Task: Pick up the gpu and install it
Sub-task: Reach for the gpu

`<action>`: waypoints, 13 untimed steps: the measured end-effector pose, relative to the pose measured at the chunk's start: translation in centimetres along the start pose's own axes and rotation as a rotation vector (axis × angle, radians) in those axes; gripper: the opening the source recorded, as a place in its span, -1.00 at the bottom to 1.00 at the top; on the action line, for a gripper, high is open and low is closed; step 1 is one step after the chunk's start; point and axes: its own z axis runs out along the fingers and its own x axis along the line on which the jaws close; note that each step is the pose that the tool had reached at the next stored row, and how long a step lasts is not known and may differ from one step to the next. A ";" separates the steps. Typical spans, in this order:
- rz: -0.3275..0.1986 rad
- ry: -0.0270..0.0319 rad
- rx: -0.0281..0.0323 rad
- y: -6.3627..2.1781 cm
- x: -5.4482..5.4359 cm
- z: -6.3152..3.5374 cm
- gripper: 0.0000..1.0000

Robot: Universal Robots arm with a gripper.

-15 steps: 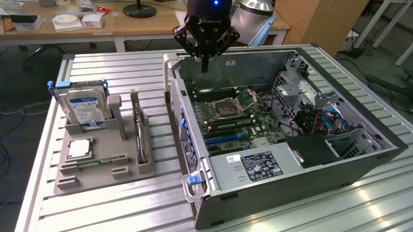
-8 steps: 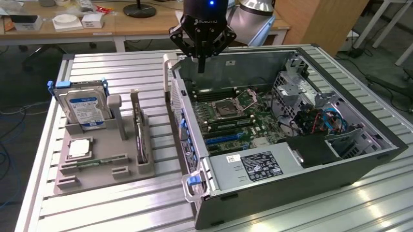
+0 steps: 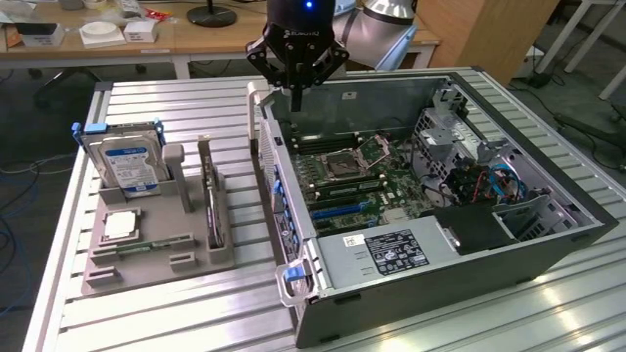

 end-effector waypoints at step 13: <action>0.000 0.0009 0.0000 -0.15 2.0 0.04 -0.80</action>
